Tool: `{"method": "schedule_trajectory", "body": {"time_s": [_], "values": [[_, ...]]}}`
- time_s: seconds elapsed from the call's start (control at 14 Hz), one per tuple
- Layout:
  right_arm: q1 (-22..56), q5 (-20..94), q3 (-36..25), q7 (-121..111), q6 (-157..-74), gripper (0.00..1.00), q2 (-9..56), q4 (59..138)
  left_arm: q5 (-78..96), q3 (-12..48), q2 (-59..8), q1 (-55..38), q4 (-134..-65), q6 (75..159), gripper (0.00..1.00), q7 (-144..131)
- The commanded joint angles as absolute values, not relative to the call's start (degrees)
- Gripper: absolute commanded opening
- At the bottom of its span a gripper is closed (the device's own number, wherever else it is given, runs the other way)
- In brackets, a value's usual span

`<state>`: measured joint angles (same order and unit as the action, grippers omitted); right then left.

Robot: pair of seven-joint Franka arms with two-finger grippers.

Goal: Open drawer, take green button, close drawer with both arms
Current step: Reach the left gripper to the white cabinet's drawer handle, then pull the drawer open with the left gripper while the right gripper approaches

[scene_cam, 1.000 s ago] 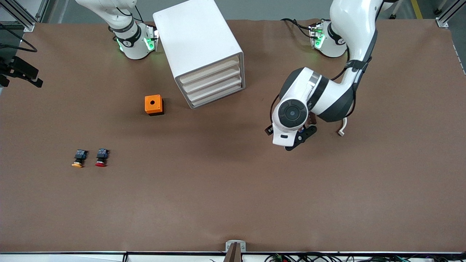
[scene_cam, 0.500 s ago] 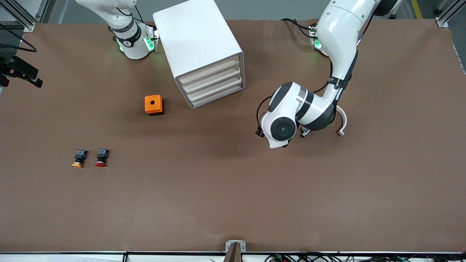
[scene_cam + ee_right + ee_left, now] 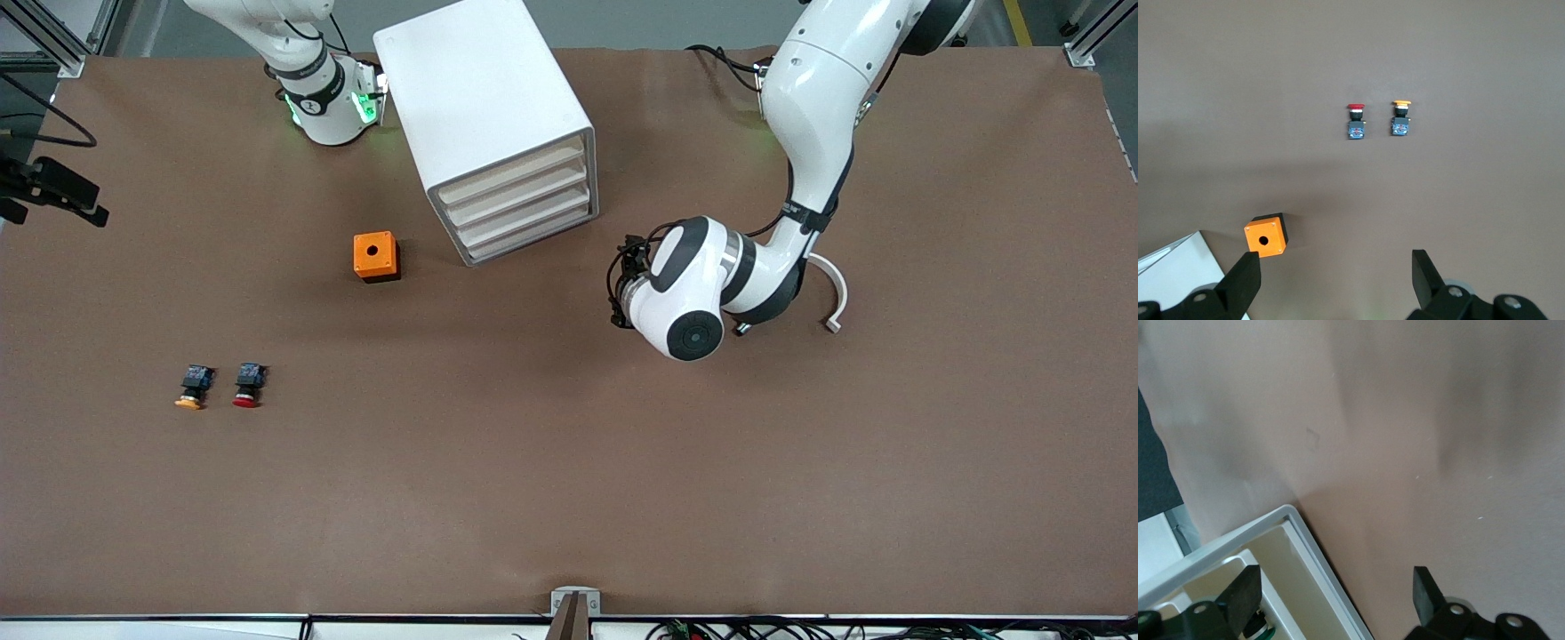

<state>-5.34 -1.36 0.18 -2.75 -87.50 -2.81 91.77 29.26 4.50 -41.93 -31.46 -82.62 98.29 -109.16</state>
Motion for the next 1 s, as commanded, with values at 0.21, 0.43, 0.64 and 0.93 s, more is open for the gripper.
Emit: {"method": "schedule_trajectory", "body": {"time_s": [0.21,0.43,0.64,0.93], "values": [[-7.3,-2.2,1.1,-2.9,-88.0,1.00,2.2,88.4,40.2,4.1,-45.1,-32.3,-81.7,98.0,1.00,-117.1],[-7.5,-2.3,1.1,-2.7,-88.4,1.00,4.4,88.0,44.4,4.1,-45.6,-32.5,-81.7,98.0,1.00,-124.1],[-8.6,-2.3,1.0,-2.7,-88.7,1.00,5.6,87.9,49.4,4.1,-47.5,-32.8,-81.7,98.0,1.00,-129.0],[-8.8,-2.3,1.0,-2.6,-89.0,1.00,8.1,87.8,52.5,4.1,-49.7,-35.8,-81.7,98.0,0.81,-133.2]]}}
